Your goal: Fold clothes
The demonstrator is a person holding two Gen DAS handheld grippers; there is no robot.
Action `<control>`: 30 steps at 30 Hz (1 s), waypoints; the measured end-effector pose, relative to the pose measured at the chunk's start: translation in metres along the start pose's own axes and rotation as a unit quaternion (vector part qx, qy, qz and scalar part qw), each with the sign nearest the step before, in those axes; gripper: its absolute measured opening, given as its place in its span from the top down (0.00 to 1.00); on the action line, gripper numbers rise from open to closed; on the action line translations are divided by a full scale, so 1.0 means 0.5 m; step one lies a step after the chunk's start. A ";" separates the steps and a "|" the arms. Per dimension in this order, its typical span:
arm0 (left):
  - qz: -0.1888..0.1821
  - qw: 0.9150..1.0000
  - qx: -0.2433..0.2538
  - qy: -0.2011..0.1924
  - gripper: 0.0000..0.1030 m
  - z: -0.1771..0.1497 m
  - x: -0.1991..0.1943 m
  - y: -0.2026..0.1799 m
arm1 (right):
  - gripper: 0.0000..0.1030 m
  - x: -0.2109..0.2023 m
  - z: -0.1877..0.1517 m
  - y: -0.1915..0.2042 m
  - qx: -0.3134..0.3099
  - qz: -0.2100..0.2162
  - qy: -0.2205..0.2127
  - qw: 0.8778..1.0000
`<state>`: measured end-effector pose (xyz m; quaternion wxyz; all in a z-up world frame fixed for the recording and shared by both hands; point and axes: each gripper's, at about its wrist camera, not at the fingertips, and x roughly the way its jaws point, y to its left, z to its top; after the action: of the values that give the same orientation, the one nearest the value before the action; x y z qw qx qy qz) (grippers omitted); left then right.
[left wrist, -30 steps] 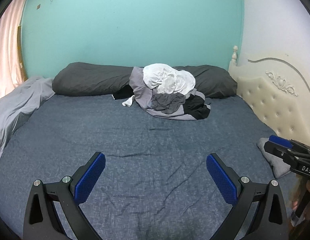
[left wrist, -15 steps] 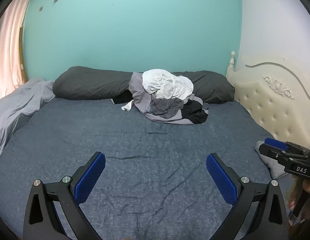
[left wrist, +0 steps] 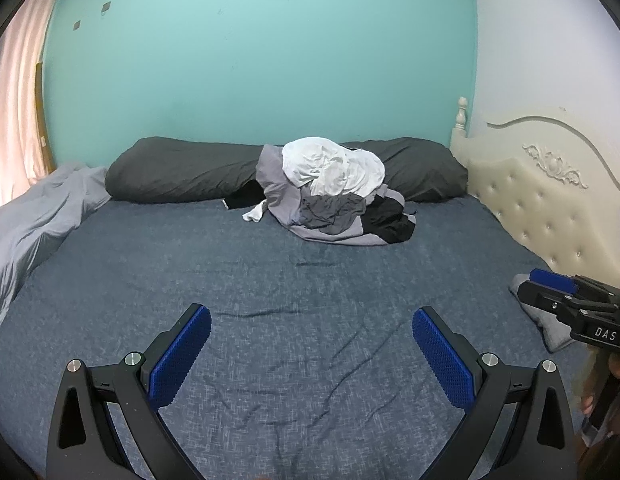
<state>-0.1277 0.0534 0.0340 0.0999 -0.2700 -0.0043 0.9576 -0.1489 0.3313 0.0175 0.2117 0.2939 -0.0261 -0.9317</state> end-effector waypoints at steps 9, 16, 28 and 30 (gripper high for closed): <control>-0.003 1.000 -0.006 0.012 0.00 -0.011 0.007 0.005 | 0.39 0.000 -0.008 0.007 0.001 -0.010 0.000 1.000; 0.006 1.000 -0.003 0.015 0.00 -0.014 0.012 0.008 | 0.19 -0.003 -0.014 0.007 0.008 -0.024 -0.008 1.000; 0.007 1.000 -0.004 0.024 0.00 -0.018 0.024 0.007 | 0.03 -0.007 -0.021 -0.014 0.019 -0.068 -0.012 0.997; 0.008 1.000 -0.004 0.025 0.00 -0.018 0.024 0.008 | 0.03 -0.008 -0.023 -0.016 0.021 -0.076 -0.012 0.997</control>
<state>-0.1339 0.0516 0.0197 0.0917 -0.2940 -0.0035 0.9514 -0.1425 0.3412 0.0087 0.1334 0.2887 -0.0257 -0.9477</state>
